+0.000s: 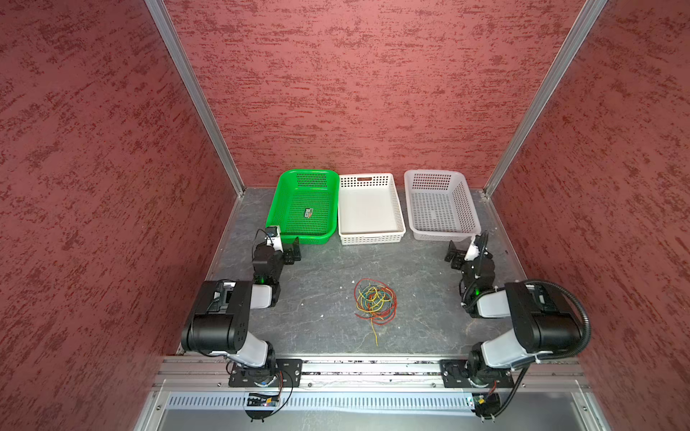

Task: Untangle and sort cables by color
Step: Untie the cable.

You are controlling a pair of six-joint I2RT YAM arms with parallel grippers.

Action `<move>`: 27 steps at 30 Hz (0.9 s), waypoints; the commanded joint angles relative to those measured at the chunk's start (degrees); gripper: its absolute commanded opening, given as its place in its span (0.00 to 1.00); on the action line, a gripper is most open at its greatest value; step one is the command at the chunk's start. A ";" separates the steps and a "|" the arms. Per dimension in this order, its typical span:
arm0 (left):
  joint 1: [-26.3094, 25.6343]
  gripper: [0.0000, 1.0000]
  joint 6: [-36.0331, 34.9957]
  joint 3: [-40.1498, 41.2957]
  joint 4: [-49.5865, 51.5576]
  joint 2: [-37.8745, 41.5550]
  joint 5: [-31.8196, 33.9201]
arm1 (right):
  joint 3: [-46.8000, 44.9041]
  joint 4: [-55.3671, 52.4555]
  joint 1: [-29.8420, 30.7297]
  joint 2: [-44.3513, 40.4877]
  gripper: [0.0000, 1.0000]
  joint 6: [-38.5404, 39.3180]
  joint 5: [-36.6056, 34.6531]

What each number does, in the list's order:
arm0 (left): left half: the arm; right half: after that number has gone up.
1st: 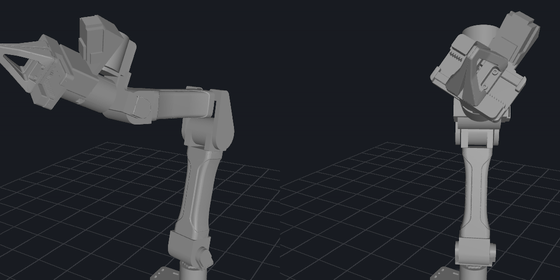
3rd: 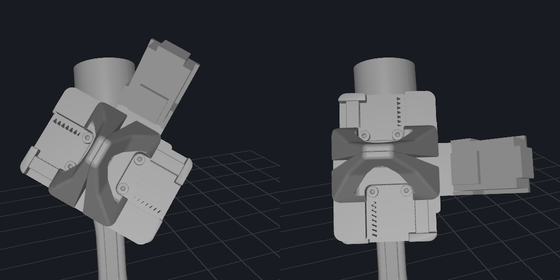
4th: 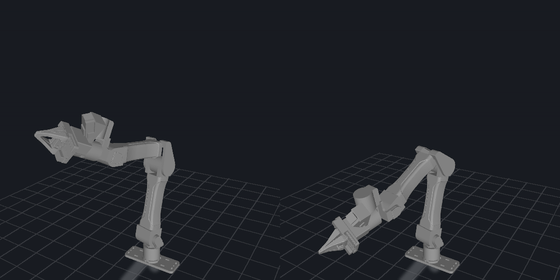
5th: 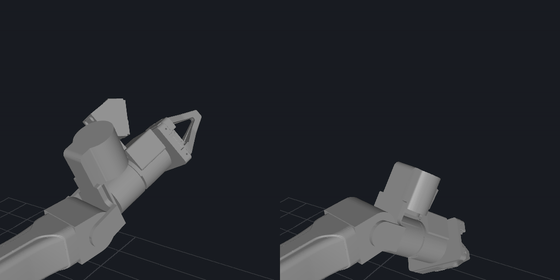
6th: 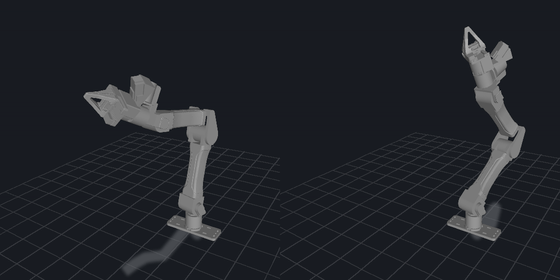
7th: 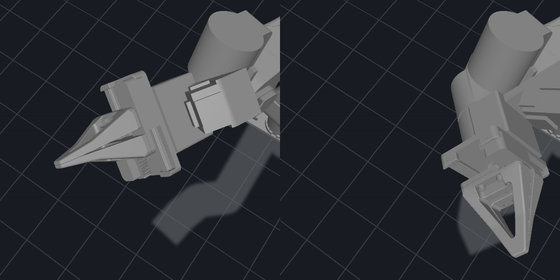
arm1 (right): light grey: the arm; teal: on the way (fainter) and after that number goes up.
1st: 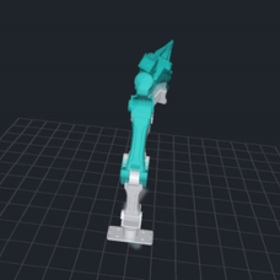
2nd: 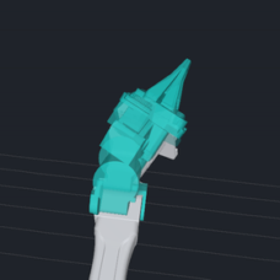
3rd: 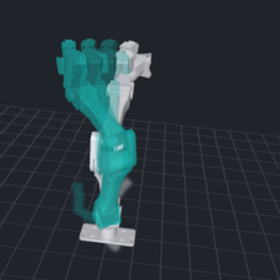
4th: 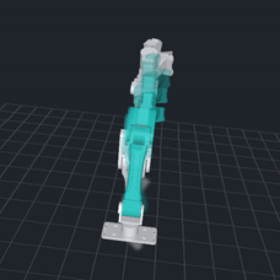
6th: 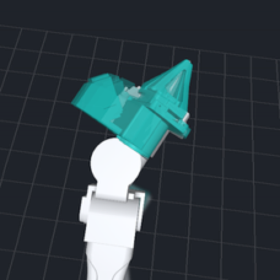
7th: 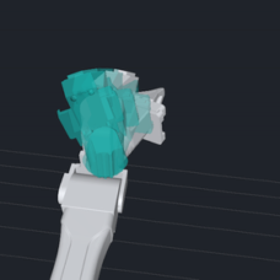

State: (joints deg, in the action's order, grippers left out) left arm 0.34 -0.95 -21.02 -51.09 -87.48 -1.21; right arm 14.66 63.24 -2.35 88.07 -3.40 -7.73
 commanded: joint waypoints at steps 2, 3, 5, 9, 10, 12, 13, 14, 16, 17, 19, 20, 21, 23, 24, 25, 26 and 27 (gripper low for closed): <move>0.46 0.99 -0.80 -0.29 -1.02 -0.55 -1.48 | 1.56 2.75 -0.22 0.35 0.99 1.14 0.87; 1.15 0.99 -0.45 -0.66 -0.24 -0.56 -2.77 | 1.52 2.76 -0.22 0.35 0.99 1.18 0.87; 1.91 1.00 -0.06 -0.96 0.29 -0.54 -4.29 | 1.52 2.73 -0.20 0.36 0.99 1.12 0.87; 1.91 0.99 -0.05 -0.96 0.29 -0.54 -4.32 | 1.61 2.63 -0.23 0.35 0.99 1.21 0.85; 1.92 0.99 -0.02 -0.96 0.29 -0.50 -4.29 | 1.60 2.60 -0.21 0.35 0.99 1.13 0.88; 1.91 0.99 -0.02 -0.96 0.29 -0.54 -4.29 | 1.63 2.66 -0.25 0.39 0.99 1.17 0.86; 1.96 0.99 -0.02 -0.96 0.29 -0.54 -4.24 | 1.62 2.67 -0.27 0.37 0.99 1.12 0.87; 1.95 0.99 -0.01 -0.96 0.29 -0.50 -4.30 | 1.57 2.70 -0.21 0.35 0.99 1.17 0.87; 1.98 0.99 -0.03 -0.96 0.25 -0.50 -4.29 | 1.52 2.82 -0.25 0.35 0.99 1.21 0.75; 1.97 0.99 -0.05 -0.98 0.25 -0.52 -4.22 | 1.54 2.84 -0.20 0.38 0.99 1.25 0.78; 1.93 0.99 -0.05 -0.96 0.23 -0.50 -4.28 | 1.52 2.81 -0.27 0.35 0.99 1.22 0.78; 1.99 0.99 0.05 -0.96 0.29 -0.50 -4.32 | 1.54 2.84 -0.28 0.35 0.99 1.19 0.78; 1.95 0.99 0.07 -0.96 0.29 -0.51 -4.25 | 1.52 2.81 -0.28 0.35 0.99 1.20 0.77; 1.95 0.99 0.07 -0.96 0.29 -0.50 -4.29 | 1.52 2.77 -0.24 0.37 0.99 1.20 0.78; 1.95 0.99 0.06 -0.96 0.25 -0.50 -4.28 | 1.58 2.77 -0.27 0.36 0.99 1.26 0.78; 1.96 0.99 0.07 -1.00 0.29 -0.50 -4.27 | 1.52 2.79 -0.26 0.39 0.99 1.23 0.78; 1.97 0.99 0.07 -1.00 0.24 -0.50 -4.32 | 1.56 2.82 -0.23 0.36 0.99 1.20 0.78; 1.95 0.99 0.04 -0.98 0.29 -0.50 -4.28 | 1.53 2.82 -0.20 0.36 0.99 1.25 0.78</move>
State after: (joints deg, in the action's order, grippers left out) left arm 1.98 -0.89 -21.02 -51.00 -87.48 -4.67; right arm 14.66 63.24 -2.35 88.07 -3.40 -7.73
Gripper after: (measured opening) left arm 0.994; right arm 0.990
